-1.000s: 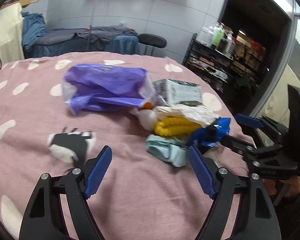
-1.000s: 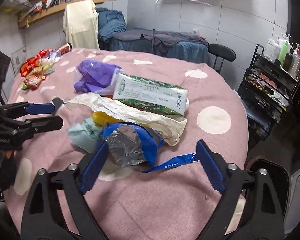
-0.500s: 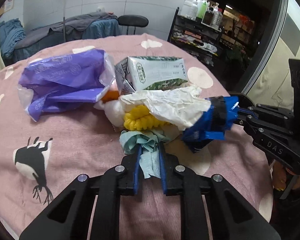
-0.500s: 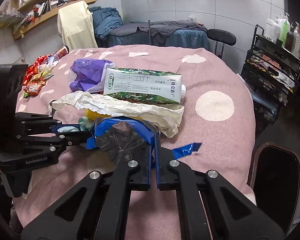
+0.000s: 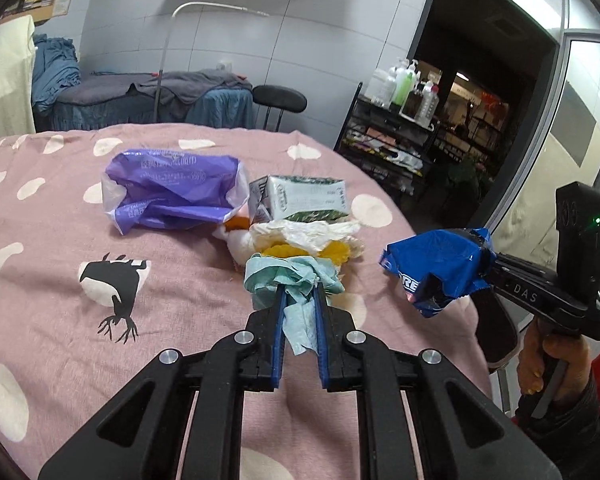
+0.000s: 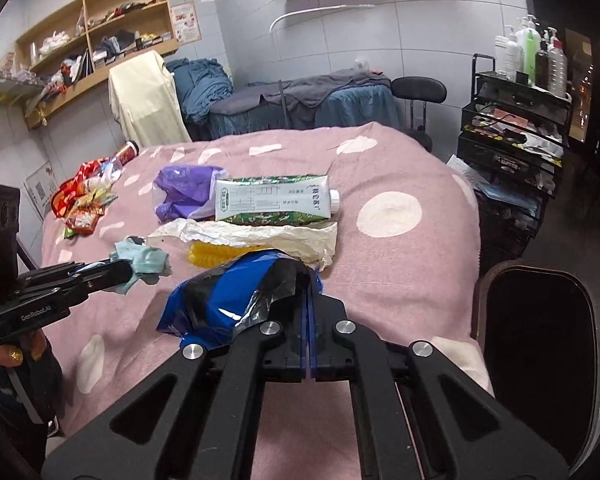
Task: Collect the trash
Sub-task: 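Carry the blue wrapper over the bin and open the right tool, then carry the light-blue tissue over the bin and open the left tool, then move both tools back toward the purple bag and white wrapper, then grasp the white paper wrapper with the right tool while the left tool grasps the purple bag, then carry the white paper wrapper over the black bin and open the right tool, then carry the purple bag over the bin and open the left tool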
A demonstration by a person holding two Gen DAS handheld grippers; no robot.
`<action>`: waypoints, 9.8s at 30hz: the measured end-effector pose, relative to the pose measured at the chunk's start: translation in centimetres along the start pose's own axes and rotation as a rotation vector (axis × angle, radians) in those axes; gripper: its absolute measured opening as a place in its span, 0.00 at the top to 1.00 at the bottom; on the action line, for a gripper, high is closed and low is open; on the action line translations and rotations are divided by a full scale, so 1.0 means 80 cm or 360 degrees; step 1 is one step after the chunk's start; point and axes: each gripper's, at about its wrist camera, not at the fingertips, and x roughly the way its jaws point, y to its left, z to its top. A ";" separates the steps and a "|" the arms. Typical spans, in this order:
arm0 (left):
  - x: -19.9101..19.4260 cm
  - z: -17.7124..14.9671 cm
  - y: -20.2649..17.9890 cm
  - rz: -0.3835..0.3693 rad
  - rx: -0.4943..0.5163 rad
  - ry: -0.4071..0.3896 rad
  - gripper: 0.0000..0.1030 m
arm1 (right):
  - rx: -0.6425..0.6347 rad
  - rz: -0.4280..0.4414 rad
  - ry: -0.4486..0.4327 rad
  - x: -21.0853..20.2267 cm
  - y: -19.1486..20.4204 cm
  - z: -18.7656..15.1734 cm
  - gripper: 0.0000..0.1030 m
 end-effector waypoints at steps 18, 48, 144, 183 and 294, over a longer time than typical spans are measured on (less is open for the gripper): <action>0.033 0.009 -0.126 -0.0363 0.0192 -0.0011 0.87 | 0.0283 -0.0381 -0.0205 -0.113 -0.119 -0.024 0.98; 0.110 0.008 -0.235 -0.0548 0.0421 0.0159 0.87 | 0.0519 -0.0894 0.0497 0.002 -0.273 -0.147 0.85; 0.056 0.017 -0.139 -0.0163 0.0325 -0.0052 0.05 | 0.0401 -0.0563 -0.0150 -0.090 -0.165 -0.069 0.07; 0.056 0.057 0.151 0.0366 -0.0248 0.0017 0.14 | -0.0882 0.0011 0.0059 0.116 0.132 0.036 0.28; 0.146 0.024 -0.245 -0.0307 0.0537 0.0079 0.95 | 0.0611 -0.1138 -0.0270 -0.188 -0.249 -0.085 0.15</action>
